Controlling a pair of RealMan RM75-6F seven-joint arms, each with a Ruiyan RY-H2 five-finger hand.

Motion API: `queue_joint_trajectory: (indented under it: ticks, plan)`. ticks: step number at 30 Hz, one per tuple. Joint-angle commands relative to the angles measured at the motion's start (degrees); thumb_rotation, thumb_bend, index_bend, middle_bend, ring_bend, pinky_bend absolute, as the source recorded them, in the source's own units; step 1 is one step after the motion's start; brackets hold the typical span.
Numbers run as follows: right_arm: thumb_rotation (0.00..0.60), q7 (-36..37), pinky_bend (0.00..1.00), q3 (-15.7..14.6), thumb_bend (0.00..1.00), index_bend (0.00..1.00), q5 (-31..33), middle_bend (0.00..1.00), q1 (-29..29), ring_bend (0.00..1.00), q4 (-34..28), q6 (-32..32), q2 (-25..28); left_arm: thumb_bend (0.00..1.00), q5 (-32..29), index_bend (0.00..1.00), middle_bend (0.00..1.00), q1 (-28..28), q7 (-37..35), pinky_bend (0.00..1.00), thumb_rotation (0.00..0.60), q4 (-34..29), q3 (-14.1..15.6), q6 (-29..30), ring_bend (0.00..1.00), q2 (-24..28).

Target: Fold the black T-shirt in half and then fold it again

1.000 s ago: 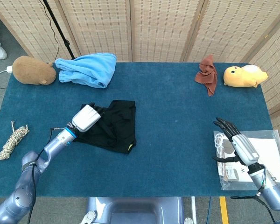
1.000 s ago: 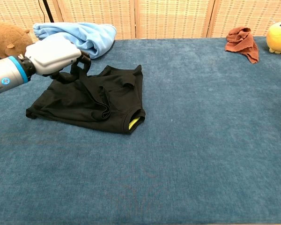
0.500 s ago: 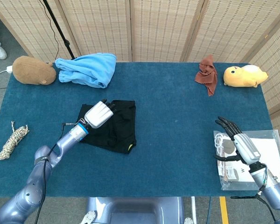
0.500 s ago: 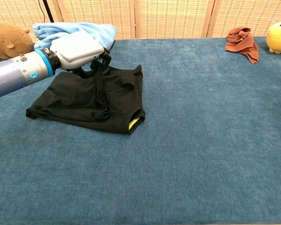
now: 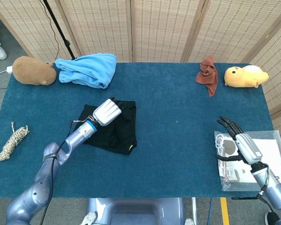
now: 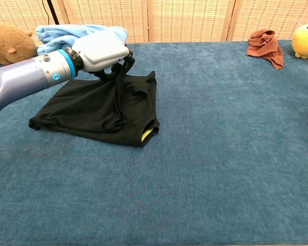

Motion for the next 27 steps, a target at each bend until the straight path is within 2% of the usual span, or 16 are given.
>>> queue_joint_trajectory:
  ticks: [1,8,12,14,17,21,24,27]
  plan:
    - [0.600,0.04,0.00,-0.03,0.00,0.00,0.01,0.00,0.05,0.00,0.04,-0.15,-0.04,0.46,-0.06,0.60,0.43,-0.64,0.50,0.42,0.600,-0.20,-0.01,-0.85,0.48,-0.68]
    - [0.600,0.14,0.00,0.04,0.00,0.00,0.15,0.00,0.09,0.00,0.11,-0.24,-0.06,0.44,-0.50,0.34,0.21,-1.52,2.14,0.41,0.600,0.12,-0.40,-2.27,0.34,-1.76]
    - [0.600,0.21,0.00,0.03,0.00,0.00,0.15,0.00,0.12,0.00,0.14,-0.31,-0.07,0.41,-1.09,0.14,0.06,-2.11,3.19,0.33,0.600,0.19,-0.96,-3.21,0.25,-2.15]
    - [0.600,0.28,0.00,0.05,0.00,0.00,0.13,0.00,0.09,0.00,0.12,-0.20,-0.02,0.35,-1.98,0.03,0.00,-2.49,2.80,0.31,0.600,-0.22,-1.84,-3.84,0.19,-2.46]
    - [0.600,0.36,0.00,0.06,0.00,0.00,0.16,0.00,0.04,0.00,0.11,-0.13,0.03,0.27,-2.69,0.00,0.00,-2.50,1.82,0.30,0.600,-0.59,-2.57,-3.12,0.15,-2.58]
    - [0.600,0.51,0.00,-0.04,0.00,0.00,-0.07,0.00,0.03,0.00,0.04,-0.02,0.09,0.24,-3.61,0.00,0.00,-1.92,-0.83,0.30,0.600,-1.19,-3.51,-1.35,0.14,-1.95]
    - [0.600,0.52,0.00,-0.11,0.00,0.00,-0.27,0.00,0.00,0.00,-0.08,0.15,0.16,0.17,-3.55,0.00,0.00,-1.12,-3.42,0.29,0.600,-1.82,-3.44,0.08,0.13,-0.81]
    - [0.600,0.35,0.00,-0.27,0.00,0.00,-0.64,0.00,-0.08,0.00,-0.42,0.44,0.22,0.14,-2.78,0.00,0.00,1.67,-9.03,0.28,0.600,-3.59,-2.60,4.50,0.12,2.21]
